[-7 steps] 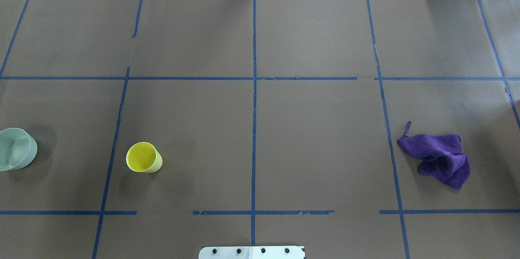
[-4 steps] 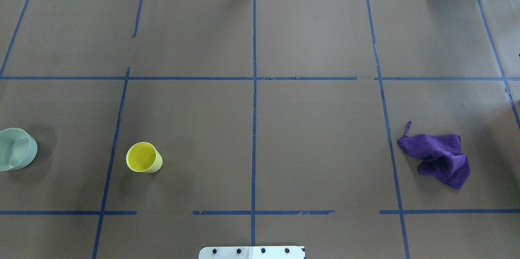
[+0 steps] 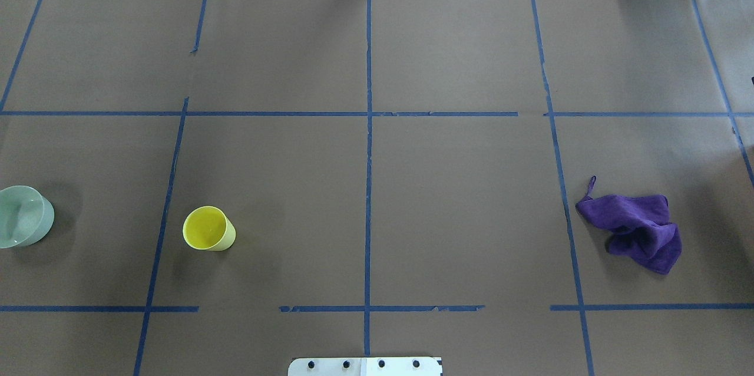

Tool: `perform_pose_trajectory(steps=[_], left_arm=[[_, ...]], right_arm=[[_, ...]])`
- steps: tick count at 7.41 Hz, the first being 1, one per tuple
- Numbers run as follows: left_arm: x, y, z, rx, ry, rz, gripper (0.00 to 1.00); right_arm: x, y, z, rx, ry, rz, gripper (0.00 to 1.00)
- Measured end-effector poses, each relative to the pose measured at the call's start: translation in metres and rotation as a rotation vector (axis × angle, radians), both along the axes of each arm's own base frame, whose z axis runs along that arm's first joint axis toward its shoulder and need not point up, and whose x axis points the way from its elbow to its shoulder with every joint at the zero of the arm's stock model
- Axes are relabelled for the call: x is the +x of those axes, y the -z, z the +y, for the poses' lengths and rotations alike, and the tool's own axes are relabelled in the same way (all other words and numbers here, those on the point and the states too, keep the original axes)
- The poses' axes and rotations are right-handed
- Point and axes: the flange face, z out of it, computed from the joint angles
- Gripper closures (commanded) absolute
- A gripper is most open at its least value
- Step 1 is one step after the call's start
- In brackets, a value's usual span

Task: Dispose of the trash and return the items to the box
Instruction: 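Move the left gripper toward the yellow cup, then lower the left gripper and grasp the yellow cup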

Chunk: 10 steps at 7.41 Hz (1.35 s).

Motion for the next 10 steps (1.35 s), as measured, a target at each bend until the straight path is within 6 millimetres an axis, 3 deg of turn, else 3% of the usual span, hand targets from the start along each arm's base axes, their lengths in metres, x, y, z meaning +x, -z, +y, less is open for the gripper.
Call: perform_pose_trajectory(steps=[2,3,5,6,8,10], left_arm=[[0.003,0.036,-0.003,0.066,0.046,0.020,0.00],[0.024,0.057,-0.005,0.062,0.085,0.052,0.00],[0.102,0.101,-0.001,0.045,0.087,0.139,0.00],[0.146,0.128,0.010,-0.030,0.102,0.182,0.00],[0.241,0.178,0.051,-0.263,0.164,0.234,0.00],[0.319,0.205,0.093,-0.426,0.227,0.224,0.00]], right_arm=[[0.000,-0.012,0.005,-0.005,0.000,-0.003,0.00],[0.000,-0.013,0.007,0.002,0.002,-0.004,0.00],[-0.001,-0.019,0.015,0.070,0.007,-0.012,0.00],[-0.001,-0.027,0.023,0.100,0.008,-0.015,0.00],[-0.009,-0.034,0.031,0.121,0.026,-0.019,0.00],[-0.015,-0.035,0.032,0.122,0.037,-0.022,0.00]])
